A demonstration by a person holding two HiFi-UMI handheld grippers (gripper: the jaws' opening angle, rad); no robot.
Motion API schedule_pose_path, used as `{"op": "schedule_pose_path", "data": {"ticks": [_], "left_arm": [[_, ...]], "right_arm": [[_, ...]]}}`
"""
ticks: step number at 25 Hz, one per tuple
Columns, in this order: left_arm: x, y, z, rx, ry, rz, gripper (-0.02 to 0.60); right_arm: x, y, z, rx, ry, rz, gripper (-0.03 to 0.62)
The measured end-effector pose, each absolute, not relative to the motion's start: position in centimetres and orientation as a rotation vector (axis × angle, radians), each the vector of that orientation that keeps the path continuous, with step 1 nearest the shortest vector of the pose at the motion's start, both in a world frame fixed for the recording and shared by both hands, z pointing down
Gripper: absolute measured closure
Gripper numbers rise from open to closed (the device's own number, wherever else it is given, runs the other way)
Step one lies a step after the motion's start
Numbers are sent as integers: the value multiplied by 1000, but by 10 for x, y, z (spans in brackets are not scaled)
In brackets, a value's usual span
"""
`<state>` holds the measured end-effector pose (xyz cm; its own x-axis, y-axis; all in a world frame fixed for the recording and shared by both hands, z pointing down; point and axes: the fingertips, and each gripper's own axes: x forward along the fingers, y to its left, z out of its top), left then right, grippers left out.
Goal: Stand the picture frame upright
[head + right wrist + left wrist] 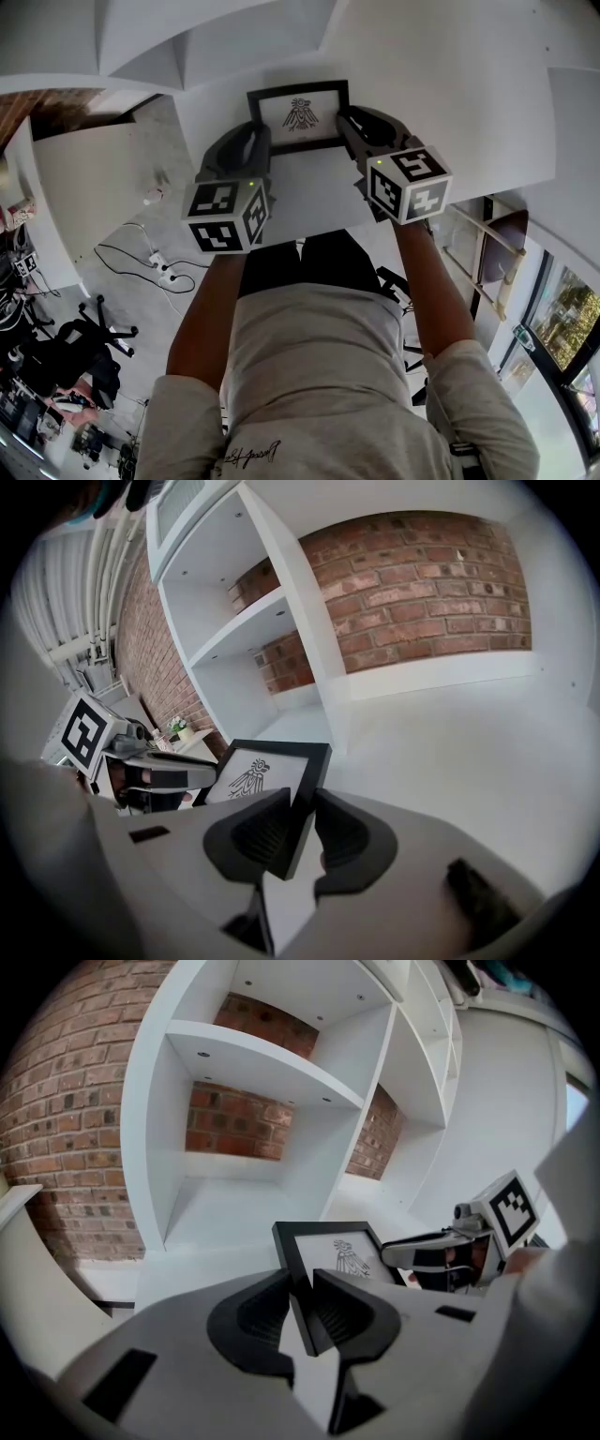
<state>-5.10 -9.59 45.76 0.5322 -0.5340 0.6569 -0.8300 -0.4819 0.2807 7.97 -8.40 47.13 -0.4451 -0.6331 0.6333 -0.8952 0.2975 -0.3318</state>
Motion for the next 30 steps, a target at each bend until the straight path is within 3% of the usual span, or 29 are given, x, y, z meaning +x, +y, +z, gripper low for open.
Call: {"op": "schedule_pose_path", "data": {"ticks": [30], "left_arm": [[-34,-167,422,2344,-1190,585,495]], "right_arm": [[97,-155,436,1488,-2282,756,502]]}}
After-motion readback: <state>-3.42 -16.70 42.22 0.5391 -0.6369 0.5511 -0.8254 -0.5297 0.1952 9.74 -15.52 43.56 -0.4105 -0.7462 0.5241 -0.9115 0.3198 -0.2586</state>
